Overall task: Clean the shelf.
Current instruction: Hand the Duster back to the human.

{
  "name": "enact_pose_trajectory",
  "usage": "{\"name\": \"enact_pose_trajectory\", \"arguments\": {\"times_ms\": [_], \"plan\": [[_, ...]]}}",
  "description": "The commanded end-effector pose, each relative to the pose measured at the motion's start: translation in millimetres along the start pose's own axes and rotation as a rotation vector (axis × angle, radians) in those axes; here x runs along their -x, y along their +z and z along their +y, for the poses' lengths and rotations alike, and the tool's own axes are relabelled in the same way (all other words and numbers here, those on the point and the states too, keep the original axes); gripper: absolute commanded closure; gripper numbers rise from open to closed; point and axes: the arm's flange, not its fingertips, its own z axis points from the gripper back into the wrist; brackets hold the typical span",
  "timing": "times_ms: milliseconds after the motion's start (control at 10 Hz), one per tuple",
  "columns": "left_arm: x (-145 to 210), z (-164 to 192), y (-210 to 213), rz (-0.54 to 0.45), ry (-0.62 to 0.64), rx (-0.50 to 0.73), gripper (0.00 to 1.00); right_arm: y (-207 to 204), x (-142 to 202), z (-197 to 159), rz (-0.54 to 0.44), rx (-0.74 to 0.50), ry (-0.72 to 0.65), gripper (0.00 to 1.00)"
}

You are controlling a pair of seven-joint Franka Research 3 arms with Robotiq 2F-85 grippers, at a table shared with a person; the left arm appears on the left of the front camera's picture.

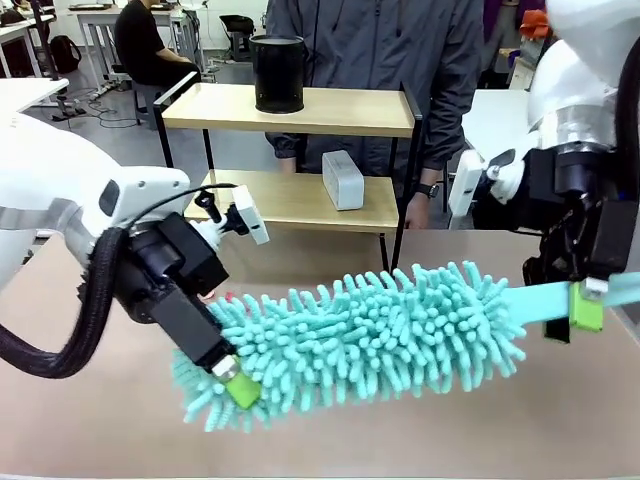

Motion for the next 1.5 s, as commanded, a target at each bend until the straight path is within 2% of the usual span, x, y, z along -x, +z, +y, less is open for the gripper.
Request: {"name": "enact_pose_trajectory", "arguments": {"times_ms": [0, 100, 200, 300, 400, 500, 700, 800, 900, 1100, 1200, 1300, 1400], "plan": [[28.2, -17.1, 17.5, 0.018, -0.060, 0.006, 1.00, 20.4, 70.7, 33.7, -0.380, 0.117, 0.172, 0.22], [30.8, -21.7, 26.4, 0.025, -0.076, 0.015, 1.00, 32.1, 109.6, 46.8, -0.609, 0.173, 0.189, 0.00], [35.0, -24.4, 34.1, 0.052, -0.084, 0.012, 1.00, 35.6, 142.0, 54.9, -0.767, 0.163, 0.247, 0.00], [41.6, -25.4, 45.5, 0.043, -0.077, -0.018, 1.00, 32.5, 165.6, 58.8, -0.900, 0.158, 0.245, 0.00], [52.0, -26.5, 67.8, -0.017, -0.070, -0.045, 1.00, 25.2, 190.9, 60.6, -1.006, 0.137, 0.267, 0.00], [60.6, -32.0, 89.2, -0.111, -0.090, -0.059, 1.00, 18.8, 205.2, 58.2, -1.061, 0.121, 0.262, 0.00], [79.6, -54.2, 151.5, -0.395, -0.148, -0.185, 1.00, 5.6, 222.6, 42.0, -1.204, 0.089, 0.140, 0.00], [91.9, -60.2, 182.8, -0.544, -0.143, -0.250, 1.00, 3.2, 222.8, 31.9, -1.246, 0.068, -0.006, 0.00], [108.2, -64.3, 212.7, -0.663, -0.133, -0.295, 1.00, 17.1, 241.2, 47.9, -1.125, 0.089, 0.183, 0.00], [148.8, -90.0, 268.8, -0.860, -0.200, -0.300, 1.00, 17.1, 241.2, 47.9, -1.125, 0.089, 0.183, 0.00], [170.7, -94.6, 292.5, -1.021, -0.152, -0.380, 1.00, 17.1, 241.2, 47.9, -1.125, 0.089, 0.183, 0.00], [187.1, -89.6, 310.6, -1.138, -0.075, -0.415, 1.00, 17.1, 241.2, 47.9, -1.125, 0.089, 0.183, 0.00], [198.7, -77.0, 320.3, -1.196, 0.032, -0.407, 1.00, 17.1, 241.2, 47.9, -1.125, 0.089, 0.183, 0.00]]}}
